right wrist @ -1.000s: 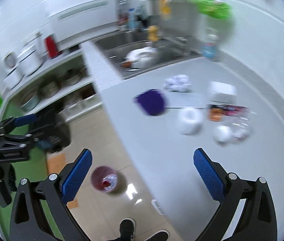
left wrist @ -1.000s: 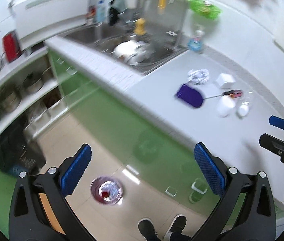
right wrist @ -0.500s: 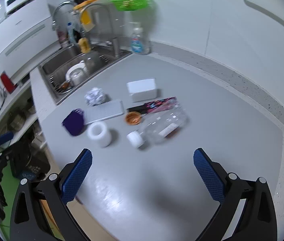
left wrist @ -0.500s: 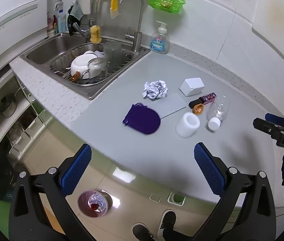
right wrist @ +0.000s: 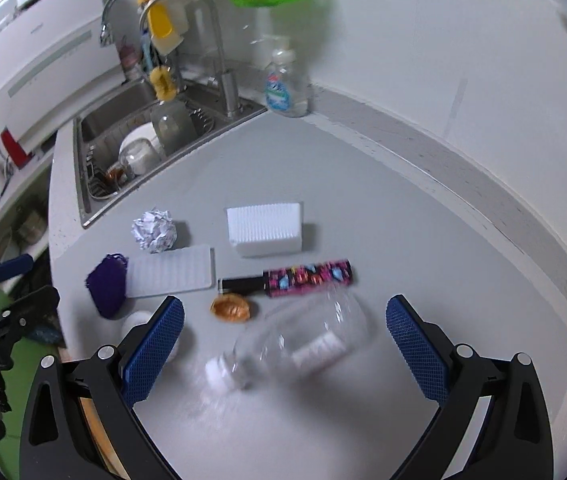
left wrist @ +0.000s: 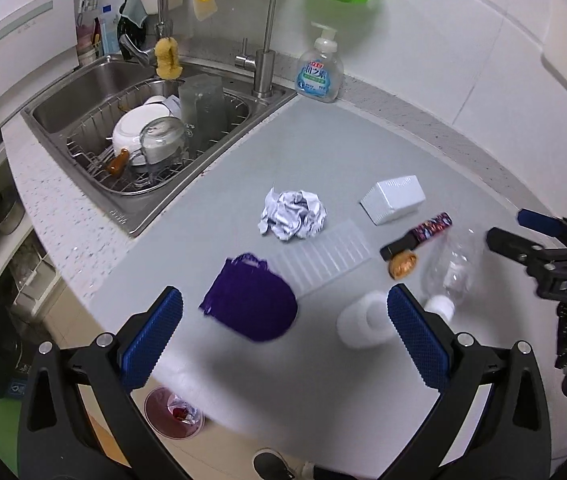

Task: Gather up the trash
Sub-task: 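Grasp the white ribbed tray with the right tool while the left tool grasps the foil ball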

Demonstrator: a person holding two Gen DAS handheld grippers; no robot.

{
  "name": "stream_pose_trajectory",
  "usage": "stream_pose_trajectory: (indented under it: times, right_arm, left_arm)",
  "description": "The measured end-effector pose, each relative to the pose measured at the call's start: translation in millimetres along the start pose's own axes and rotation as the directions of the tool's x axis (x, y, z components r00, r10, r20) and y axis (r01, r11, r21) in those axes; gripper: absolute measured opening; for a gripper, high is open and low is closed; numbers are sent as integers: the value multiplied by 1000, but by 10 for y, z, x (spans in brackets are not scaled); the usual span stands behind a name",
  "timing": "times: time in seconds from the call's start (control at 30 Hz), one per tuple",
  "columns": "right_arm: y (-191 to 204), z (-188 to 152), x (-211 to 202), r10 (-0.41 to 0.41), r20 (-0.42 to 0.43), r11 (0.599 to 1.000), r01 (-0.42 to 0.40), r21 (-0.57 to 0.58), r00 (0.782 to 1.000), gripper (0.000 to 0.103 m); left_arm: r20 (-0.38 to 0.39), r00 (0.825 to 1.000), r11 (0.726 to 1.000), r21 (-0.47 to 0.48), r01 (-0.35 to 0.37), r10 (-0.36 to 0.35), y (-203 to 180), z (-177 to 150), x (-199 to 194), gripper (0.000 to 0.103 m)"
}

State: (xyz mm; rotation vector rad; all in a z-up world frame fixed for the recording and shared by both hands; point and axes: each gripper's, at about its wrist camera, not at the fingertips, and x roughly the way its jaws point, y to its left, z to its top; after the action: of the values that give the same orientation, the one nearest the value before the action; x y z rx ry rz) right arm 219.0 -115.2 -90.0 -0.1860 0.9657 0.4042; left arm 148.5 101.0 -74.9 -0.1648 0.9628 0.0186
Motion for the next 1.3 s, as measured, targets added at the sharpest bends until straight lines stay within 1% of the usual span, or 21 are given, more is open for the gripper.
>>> stream_pose_trajectory:
  times: [0.17, 0.33, 0.5, 0.67, 0.7, 0.73, 0.77, 0.83, 0.87, 0.93, 1.03, 1.3]
  right_arm:
    - [29, 251, 434, 18, -49, 999, -20, -42, 999, 97]
    - [59, 418, 745, 31, -88, 997, -36, -62, 996, 97]
    - [83, 494, 982, 50, -128, 996, -59, -68, 990, 97]
    - [81, 509, 1123, 57, -156, 995, -69, -74, 986, 97]
    - [82, 504, 1152, 59, -162, 995, -71, -74, 985, 95]
    - [80, 508, 1172, 60, -163, 995, -73, -75, 985, 85]
    - [76, 517, 1187, 57, -164, 995, -70, -74, 985, 80]
    - [79, 528, 1215, 76, -170, 993, -89, -72, 983, 71]
    - [102, 526, 1227, 84, -172, 992, -99, -81, 981, 70]
    - [131, 542, 1219, 80, -162, 992, -95, -88, 984, 65]
    - [86, 563, 1163, 88, -140, 992, -99, -73, 986, 63]
    - [-122, 633, 1025, 63, -108, 996, -69, -56, 992, 62]
  left_arm:
    - [-33, 999, 1000, -25, -8, 7, 19, 195, 287, 100]
    - [-62, 998, 999, -42, -5, 2, 40, 365, 578, 100]
    - [-80, 997, 998, -57, -1, -4, 101, 515, 768, 100]
    - [-92, 996, 999, -54, -2, -3, 116, 585, 875, 100]
    - [-93, 996, 999, -54, -3, -2, 118, 595, 889, 100]
    - [-93, 996, 999, -53, -4, -1, 115, 600, 901, 100]
    - [-95, 996, 999, -52, -3, -2, 113, 605, 915, 100]
    - [-96, 995, 999, -50, -3, -2, 104, 615, 941, 100]
    - [-98, 995, 999, -49, -1, -4, 96, 620, 955, 100]
    - [-103, 995, 999, -46, 1, -6, 83, 623, 977, 100]
    - [-112, 994, 999, -37, 5, -9, 53, 628, 1046, 100]
    - [-144, 989, 1000, -22, 9, -12, -11, 621, 1268, 100]
